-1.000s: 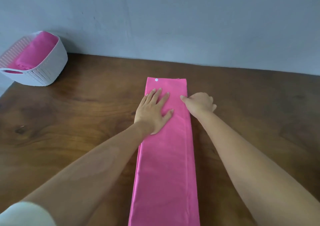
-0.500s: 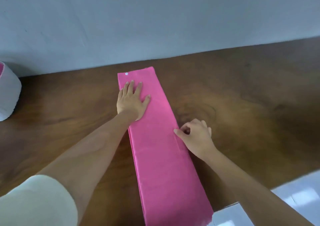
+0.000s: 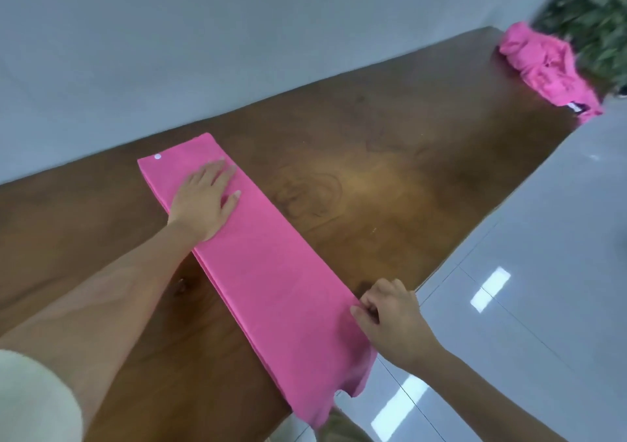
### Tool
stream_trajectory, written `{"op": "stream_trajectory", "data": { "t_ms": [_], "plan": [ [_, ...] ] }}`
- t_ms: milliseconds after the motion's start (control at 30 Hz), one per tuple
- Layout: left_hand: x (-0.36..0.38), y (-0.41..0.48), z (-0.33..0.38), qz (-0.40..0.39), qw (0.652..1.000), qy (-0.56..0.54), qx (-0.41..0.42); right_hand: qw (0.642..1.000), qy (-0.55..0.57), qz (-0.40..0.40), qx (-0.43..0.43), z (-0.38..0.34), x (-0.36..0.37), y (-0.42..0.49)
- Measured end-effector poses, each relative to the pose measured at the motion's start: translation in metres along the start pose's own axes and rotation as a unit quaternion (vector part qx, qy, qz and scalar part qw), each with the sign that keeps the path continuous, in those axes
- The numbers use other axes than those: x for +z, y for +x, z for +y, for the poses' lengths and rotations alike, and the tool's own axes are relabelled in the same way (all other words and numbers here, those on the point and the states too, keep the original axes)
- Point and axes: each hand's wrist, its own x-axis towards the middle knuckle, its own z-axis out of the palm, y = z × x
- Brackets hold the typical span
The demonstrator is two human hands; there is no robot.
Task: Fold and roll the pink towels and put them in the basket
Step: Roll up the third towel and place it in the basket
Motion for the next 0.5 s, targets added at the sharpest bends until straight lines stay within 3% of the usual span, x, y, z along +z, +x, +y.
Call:
{"op": "stream_trajectory", "data": {
  "t_ms": [33,100,333,500],
  "plan": [
    [-0.001,0.001,0.001,-0.014,0.998,0.006,0.069,1.0,0.005,0.0,0.006,0.004,0.001,-0.008],
    [-0.001,0.005,0.002,-0.046,0.99,0.012,0.129,1.0,0.01,0.0,0.012,0.01,0.001,-0.021],
    [0.001,0.004,-0.004,-0.068,0.991,-0.033,0.108,0.991,0.115,0.03,0.064,0.005,0.003,-0.038],
    [0.006,-0.004,-0.007,-0.063,0.995,-0.038,0.062,0.95,0.276,0.066,0.127,0.005,-0.011,-0.031]
  ]
}}
